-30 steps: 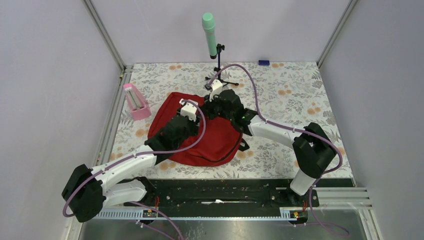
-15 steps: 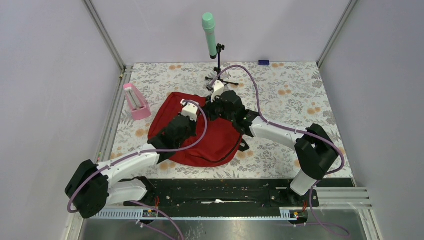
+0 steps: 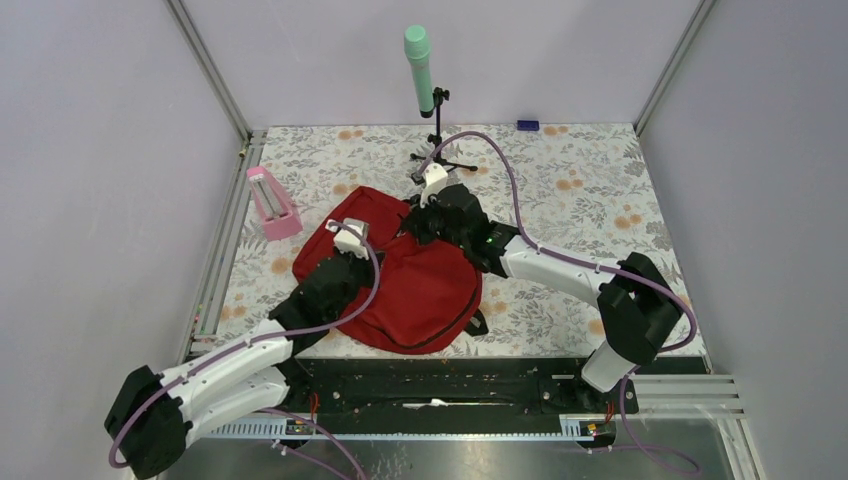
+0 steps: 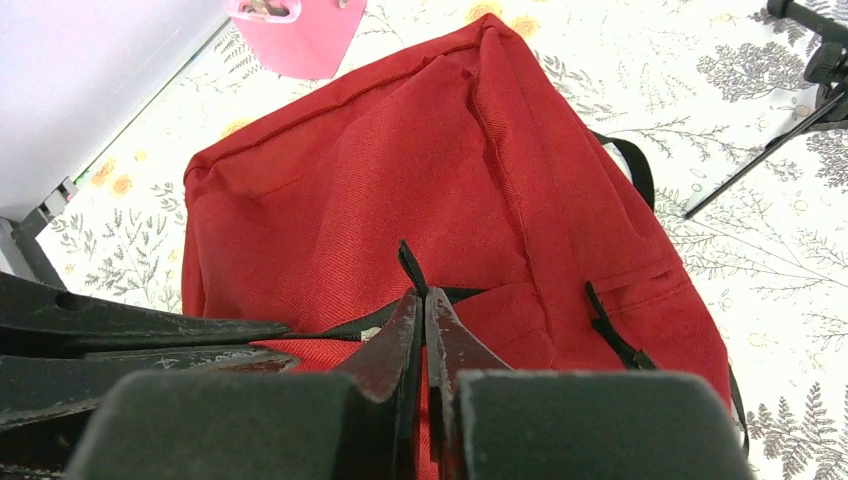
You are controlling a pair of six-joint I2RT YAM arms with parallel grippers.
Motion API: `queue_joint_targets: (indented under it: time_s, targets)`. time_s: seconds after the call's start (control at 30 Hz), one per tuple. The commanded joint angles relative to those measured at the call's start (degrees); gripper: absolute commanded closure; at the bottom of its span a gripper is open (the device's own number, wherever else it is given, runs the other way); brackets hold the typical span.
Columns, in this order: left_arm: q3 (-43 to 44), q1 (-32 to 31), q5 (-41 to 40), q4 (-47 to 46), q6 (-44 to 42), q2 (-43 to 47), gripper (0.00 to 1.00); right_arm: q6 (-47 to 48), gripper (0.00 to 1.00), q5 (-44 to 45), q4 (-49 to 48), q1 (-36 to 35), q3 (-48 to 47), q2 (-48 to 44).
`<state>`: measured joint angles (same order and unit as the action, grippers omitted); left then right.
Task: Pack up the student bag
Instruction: Zip the student bag at the center of the board.
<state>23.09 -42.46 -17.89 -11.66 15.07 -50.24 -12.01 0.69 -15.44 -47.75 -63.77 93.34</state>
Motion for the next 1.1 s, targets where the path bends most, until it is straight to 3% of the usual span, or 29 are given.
queue_joint_targets:
  time_s: [0.0, 0.33, 0.57, 0.7, 0.9, 1.07]
  targets:
    - [-3.23, 0.39, -3.44, 8.97, 5.19, 5.16, 1.0, 3.49, 1.0, 12.32, -1.16, 2.85, -6.19, -2.19]
    - [-7.65, 0.49, -5.28, 13.45, 9.18, 13.87, 1.0, -0.28, 1.0, 11.99, 1.38, 8.24, -3.89, -5.13]
    - [-6.39, 0.5, -2.66, 13.41, 8.35, 10.68, 1.0, -2.05, 1.0, 8.75, 0.6, 8.46, -4.9, -9.61]
    - [-5.47, 0.38, -2.14, 13.35, 7.93, 8.57, 1.0, -1.64, 1.0, 11.24, 0.47, 8.47, -5.69, -12.07]
    - [-4.45, 0.36, 0.2, 13.42, 6.92, 7.4, 1.0, 0.57, 1.0, 14.06, 1.29, 8.6, -8.2, -8.68]
    - [-2.58, 0.28, 1.68, 13.06, 6.02, 5.32, 1.0, -3.57, 1.0, 4.54, 0.53, 8.28, -9.1, -6.08]
